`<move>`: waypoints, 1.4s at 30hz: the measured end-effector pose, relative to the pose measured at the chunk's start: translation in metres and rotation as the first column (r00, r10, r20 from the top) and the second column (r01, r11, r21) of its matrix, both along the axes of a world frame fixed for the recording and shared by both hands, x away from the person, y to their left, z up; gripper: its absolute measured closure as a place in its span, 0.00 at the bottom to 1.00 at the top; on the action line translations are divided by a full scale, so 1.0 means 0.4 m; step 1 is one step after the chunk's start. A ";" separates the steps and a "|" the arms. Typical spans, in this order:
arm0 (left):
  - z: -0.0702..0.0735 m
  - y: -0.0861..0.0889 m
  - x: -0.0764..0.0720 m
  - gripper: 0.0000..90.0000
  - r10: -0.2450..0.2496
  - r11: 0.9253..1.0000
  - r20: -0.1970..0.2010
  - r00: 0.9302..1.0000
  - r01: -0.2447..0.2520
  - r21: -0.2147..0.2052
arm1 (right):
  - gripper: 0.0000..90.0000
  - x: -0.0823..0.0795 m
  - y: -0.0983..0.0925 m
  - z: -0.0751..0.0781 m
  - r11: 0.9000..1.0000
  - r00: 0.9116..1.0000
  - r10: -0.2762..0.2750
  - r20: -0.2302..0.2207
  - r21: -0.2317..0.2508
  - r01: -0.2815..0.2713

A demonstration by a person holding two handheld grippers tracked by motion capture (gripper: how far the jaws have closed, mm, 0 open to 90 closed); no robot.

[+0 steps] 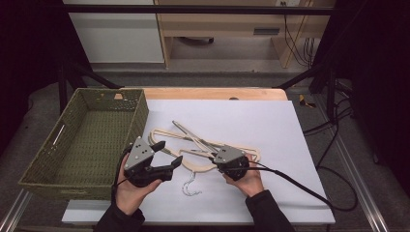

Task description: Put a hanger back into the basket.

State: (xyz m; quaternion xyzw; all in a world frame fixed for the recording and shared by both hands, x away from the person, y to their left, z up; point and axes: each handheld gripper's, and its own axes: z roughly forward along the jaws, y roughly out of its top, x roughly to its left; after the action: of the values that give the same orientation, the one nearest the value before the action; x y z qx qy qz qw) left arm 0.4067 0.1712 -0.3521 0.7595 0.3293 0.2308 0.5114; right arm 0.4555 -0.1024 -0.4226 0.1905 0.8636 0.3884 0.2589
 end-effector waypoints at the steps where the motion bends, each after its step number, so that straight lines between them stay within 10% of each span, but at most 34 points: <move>1: -0.005 0.005 0.005 0.29 0.003 1.000 -0.010 1.000 -0.003 0.001 | 0.93 0.001 -0.008 0.005 1.000 1.000 -0.006 0.012 0.000 0.006; 13: -0.034 -0.002 0.021 0.17 -0.029 0.997 -0.012 1.000 0.030 0.064 | 0.96 -0.007 -0.093 0.068 0.995 1.000 -0.026 0.003 0.097 0.026; 26: -0.041 -0.030 0.015 0.18 -0.130 0.984 -0.037 0.991 0.134 0.118 | 0.96 -0.073 -0.076 0.103 0.968 0.980 0.171 -0.105 0.201 -0.147; 42: -0.088 -0.091 0.017 0.54 -0.283 0.923 -0.120 0.952 0.304 0.237 | 0.96 -0.097 -0.031 0.090 0.943 0.936 0.304 -0.175 0.193 -0.270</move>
State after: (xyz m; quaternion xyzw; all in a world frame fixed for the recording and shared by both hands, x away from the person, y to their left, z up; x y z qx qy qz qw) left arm 0.4134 0.1347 -0.3872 0.8681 0.2008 0.1599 0.4249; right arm 0.4168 -0.1148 -0.3865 0.1215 0.8688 0.4710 0.0934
